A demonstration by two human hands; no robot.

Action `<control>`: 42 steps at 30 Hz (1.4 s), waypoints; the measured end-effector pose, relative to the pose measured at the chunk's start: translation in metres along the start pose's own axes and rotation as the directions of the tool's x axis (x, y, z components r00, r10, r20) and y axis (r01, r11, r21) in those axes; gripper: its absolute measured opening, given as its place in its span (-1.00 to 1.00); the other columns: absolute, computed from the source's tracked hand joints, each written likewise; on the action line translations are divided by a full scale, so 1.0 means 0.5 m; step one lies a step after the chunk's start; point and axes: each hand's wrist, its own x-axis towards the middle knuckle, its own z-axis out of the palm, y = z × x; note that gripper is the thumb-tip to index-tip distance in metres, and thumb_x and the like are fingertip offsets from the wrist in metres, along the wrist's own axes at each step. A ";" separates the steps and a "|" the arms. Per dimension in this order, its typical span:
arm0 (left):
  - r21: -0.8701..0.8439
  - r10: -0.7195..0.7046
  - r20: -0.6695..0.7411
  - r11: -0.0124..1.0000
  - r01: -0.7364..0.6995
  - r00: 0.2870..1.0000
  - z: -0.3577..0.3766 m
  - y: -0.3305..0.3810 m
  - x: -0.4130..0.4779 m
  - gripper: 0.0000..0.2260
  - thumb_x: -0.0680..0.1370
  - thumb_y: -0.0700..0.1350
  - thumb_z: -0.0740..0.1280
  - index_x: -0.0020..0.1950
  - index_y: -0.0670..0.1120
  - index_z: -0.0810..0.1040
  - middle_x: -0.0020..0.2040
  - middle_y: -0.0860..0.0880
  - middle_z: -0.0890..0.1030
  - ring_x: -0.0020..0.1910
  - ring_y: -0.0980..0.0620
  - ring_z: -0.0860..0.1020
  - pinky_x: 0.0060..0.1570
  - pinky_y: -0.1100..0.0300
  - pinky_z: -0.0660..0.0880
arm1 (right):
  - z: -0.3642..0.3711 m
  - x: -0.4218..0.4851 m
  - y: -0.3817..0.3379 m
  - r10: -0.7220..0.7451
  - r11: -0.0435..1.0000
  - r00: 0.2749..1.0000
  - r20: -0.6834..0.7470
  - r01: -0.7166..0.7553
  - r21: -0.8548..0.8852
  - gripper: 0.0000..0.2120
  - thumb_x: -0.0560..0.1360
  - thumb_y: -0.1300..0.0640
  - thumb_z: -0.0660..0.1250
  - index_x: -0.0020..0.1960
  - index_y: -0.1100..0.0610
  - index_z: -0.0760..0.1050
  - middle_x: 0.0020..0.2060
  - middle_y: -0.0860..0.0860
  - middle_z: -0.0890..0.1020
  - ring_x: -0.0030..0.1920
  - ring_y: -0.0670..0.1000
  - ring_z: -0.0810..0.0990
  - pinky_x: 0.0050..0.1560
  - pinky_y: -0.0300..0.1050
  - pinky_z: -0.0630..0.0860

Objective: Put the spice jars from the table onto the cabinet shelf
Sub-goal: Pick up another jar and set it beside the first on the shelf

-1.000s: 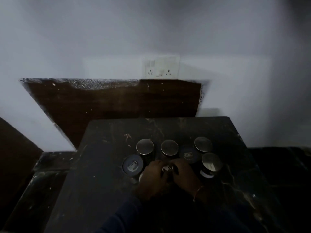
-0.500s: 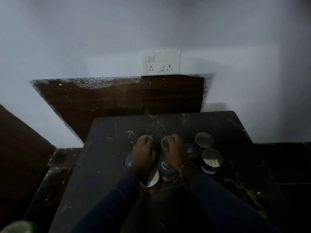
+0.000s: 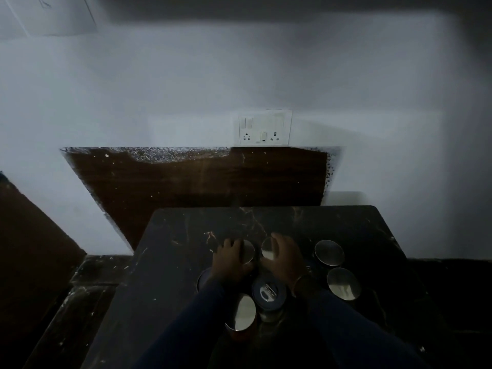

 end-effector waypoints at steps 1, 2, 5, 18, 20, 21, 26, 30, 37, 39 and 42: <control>-0.038 0.015 -0.036 0.999 -0.016 0.999 -0.008 0.006 0.000 -0.43 0.37 0.25 0.34 0.30 0.03 0.37 0.23 -0.06 0.42 0.16 -0.10 0.44 0.16 -0.01 0.44 | -0.015 -0.003 -0.004 -0.001 0.999 0.999 -0.049 0.004 0.051 -0.30 0.39 0.02 0.47 0.46 0.08 0.30 0.30 0.07 0.43 0.29 0.04 0.43 0.26 -0.06 0.46; -0.071 0.029 -0.074 0.997 -0.034 0.997 -0.015 0.012 0.000 -0.43 0.36 0.26 0.33 0.29 0.03 0.38 0.22 -0.05 0.43 0.14 -0.08 0.45 0.14 -0.02 0.45 | -0.031 -0.007 -0.007 0.001 0.994 0.994 -0.108 0.010 0.106 -0.31 0.40 0.02 0.47 0.46 0.07 0.30 0.28 0.04 0.43 0.26 -0.02 0.43 0.23 -0.13 0.46; -0.173 0.076 -0.228 0.978 -0.117 0.971 -0.047 0.040 -0.003 -0.43 0.35 0.24 0.38 0.29 0.03 0.42 0.18 -0.02 0.45 0.14 -0.03 0.44 0.12 0.06 0.44 | -0.086 -0.020 -0.014 0.062 0.965 0.959 -0.276 0.013 0.263 -0.40 0.43 -0.03 0.45 0.41 0.00 0.34 0.20 -0.06 0.47 0.20 -0.09 0.45 0.13 -0.22 0.45; -0.314 0.199 -0.247 0.909 -0.273 0.948 -0.014 0.114 -0.111 -0.32 0.31 0.28 0.41 0.36 0.07 0.34 0.17 0.10 0.39 0.18 0.10 0.37 0.19 0.11 0.41 | -0.122 -0.081 0.034 0.094 0.979 0.901 -0.424 -0.007 0.204 -0.45 0.39 -0.06 0.49 0.31 0.08 0.45 0.16 -0.03 0.53 0.16 -0.09 0.48 0.12 -0.23 0.34; -0.381 0.182 -0.230 0.887 -0.260 0.956 -0.012 0.117 -0.118 -0.28 0.31 0.22 0.46 0.39 0.04 0.30 0.18 0.15 0.35 0.20 0.13 0.40 0.21 0.11 0.44 | -0.119 -0.086 0.039 -0.007 0.995 0.893 -0.449 0.051 0.088 -0.48 0.36 -0.01 0.52 0.25 0.14 0.49 0.12 0.00 0.55 0.14 -0.06 0.49 0.13 -0.26 0.32; -0.401 0.179 -0.228 0.879 -0.260 0.957 -0.012 0.117 -0.120 -0.26 0.32 0.19 0.47 0.41 0.02 0.29 0.18 0.16 0.34 0.21 0.12 0.41 0.22 0.10 0.46 | -0.118 -0.086 0.041 -0.045 0.997 0.889 -0.456 0.066 0.029 -0.47 0.35 -0.01 0.53 0.23 0.16 0.50 0.13 0.04 0.56 0.14 -0.04 0.50 0.14 -0.27 0.31; -0.421 0.181 -0.271 0.861 -0.286 0.945 -0.008 0.112 -0.131 -0.23 0.32 0.16 0.50 0.43 -0.03 0.28 0.25 0.07 0.41 0.23 0.11 0.45 0.19 0.14 0.47 | -0.118 -0.087 0.042 -0.091 0.990 0.928 -0.361 0.046 -0.133 -0.37 0.36 -0.09 0.49 0.35 0.12 0.44 0.29 0.12 0.47 0.31 0.07 0.44 0.30 -0.19 0.28; -0.554 0.091 -0.269 0.800 -0.231 0.959 -0.033 0.116 -0.133 -0.25 0.33 0.07 0.54 0.43 -0.03 0.28 0.27 0.13 0.40 0.13 0.32 0.44 0.13 0.32 0.48 | -0.136 -0.096 0.011 -0.068 0.997 0.910 -0.409 0.049 -0.057 -0.41 0.42 -0.10 0.44 0.38 0.08 0.40 0.39 0.10 0.38 0.39 0.00 0.33 0.25 -0.38 0.13; -0.896 -0.101 -0.181 0.426 -0.122 0.978 -0.131 0.151 -0.120 -0.53 0.48 -0.08 0.42 0.36 -0.05 0.36 0.11 0.05 0.53 -0.01 0.16 0.58 -0.23 0.41 0.55 | -0.167 -0.115 -0.104 -0.001 0.843 0.997 -0.074 0.041 0.537 -0.54 0.48 -0.02 0.40 0.34 -0.08 0.39 0.13 -0.17 0.52 0.08 -0.15 0.57 -0.02 -0.27 0.56; -0.964 -0.144 -0.100 0.261 -0.060 0.985 -0.151 0.166 -0.120 -0.59 0.51 -0.04 0.38 0.32 -0.13 0.42 0.11 -0.08 0.58 -0.07 0.07 0.62 -0.30 0.35 0.56 | -0.158 -0.110 -0.119 0.006 0.765 0.993 0.118 -0.081 0.639 -0.58 0.51 -0.03 0.36 0.34 -0.09 0.37 0.17 -0.10 0.54 0.07 -0.09 0.60 -0.03 -0.15 0.59; -0.983 -0.108 -0.025 0.184 -0.005 0.994 -0.160 0.176 -0.124 -0.62 0.54 0.02 0.32 0.25 -0.19 0.47 0.10 -0.20 0.61 -0.11 -0.01 0.66 -0.31 0.27 0.58 | -0.149 -0.104 -0.126 0.052 0.689 0.986 0.158 -0.150 0.709 -0.64 0.57 -0.04 0.28 0.33 0.01 0.40 0.13 0.00 0.59 0.03 -0.04 0.62 0.02 -0.06 0.59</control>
